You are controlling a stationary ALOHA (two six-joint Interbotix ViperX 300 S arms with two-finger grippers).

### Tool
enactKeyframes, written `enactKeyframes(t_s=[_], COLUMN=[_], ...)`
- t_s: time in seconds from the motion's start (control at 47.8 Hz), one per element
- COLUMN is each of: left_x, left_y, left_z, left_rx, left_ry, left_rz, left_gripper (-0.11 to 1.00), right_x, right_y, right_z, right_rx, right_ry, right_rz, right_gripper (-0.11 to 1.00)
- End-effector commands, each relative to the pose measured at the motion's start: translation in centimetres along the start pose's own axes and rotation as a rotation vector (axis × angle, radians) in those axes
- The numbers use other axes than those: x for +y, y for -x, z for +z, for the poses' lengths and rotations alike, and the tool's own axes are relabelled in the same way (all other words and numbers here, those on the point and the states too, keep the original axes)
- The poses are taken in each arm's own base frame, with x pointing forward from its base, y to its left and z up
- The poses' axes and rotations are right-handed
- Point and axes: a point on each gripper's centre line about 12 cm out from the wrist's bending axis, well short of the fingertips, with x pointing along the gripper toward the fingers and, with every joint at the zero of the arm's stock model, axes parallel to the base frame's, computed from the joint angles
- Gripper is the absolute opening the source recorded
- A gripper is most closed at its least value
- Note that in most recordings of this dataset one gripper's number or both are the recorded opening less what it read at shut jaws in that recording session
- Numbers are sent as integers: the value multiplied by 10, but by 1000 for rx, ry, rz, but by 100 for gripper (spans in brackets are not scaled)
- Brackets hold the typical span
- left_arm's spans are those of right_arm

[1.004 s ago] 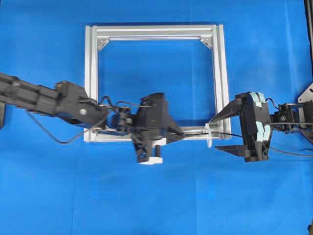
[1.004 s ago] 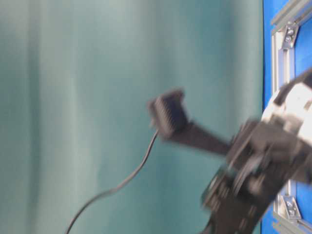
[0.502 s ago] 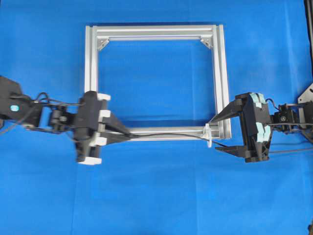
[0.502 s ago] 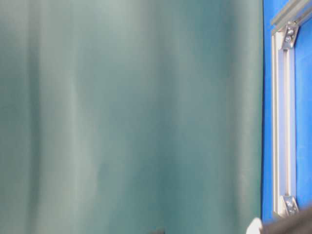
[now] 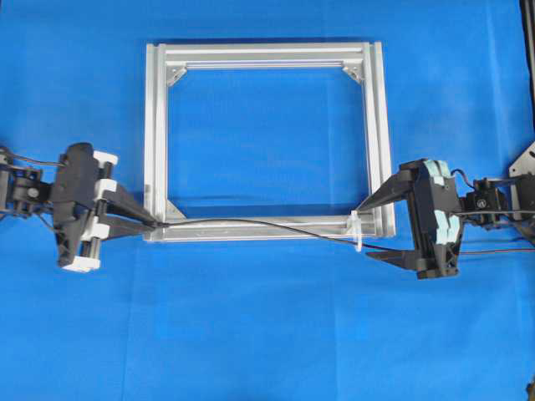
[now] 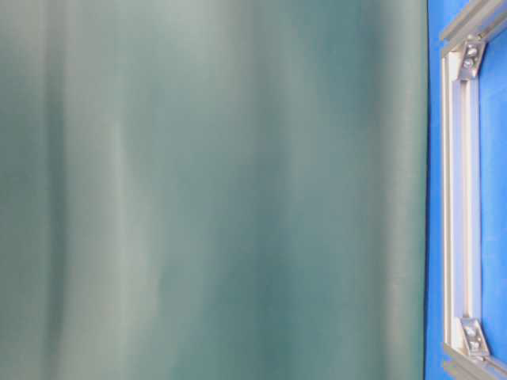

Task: Insert the wire through the string loop located on the right side.
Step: 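Open the left gripper to release the plug and withdraw both grippers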

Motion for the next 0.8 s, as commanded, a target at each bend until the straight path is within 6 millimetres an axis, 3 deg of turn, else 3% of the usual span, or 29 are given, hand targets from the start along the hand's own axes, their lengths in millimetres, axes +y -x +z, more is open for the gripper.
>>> enactKeyframes(t_s=[0.0,0.711,0.774], left_x=[-1,-1,-1], left_y=[6,9,9], left_z=[2,-6,-4], left_rx=[-25,36,29], left_ry=[0,2,6], left_rz=[-8,-4,-4], left_gripper=[8,9,17], right_x=[3,5,5], right_y=[-1,-3,-3], right_z=[8,12,13], right_rx=[-22,-17,-16], right_ry=[-2,-1,1], right_rz=[8,11,13], right_gripper=[96,96,96])
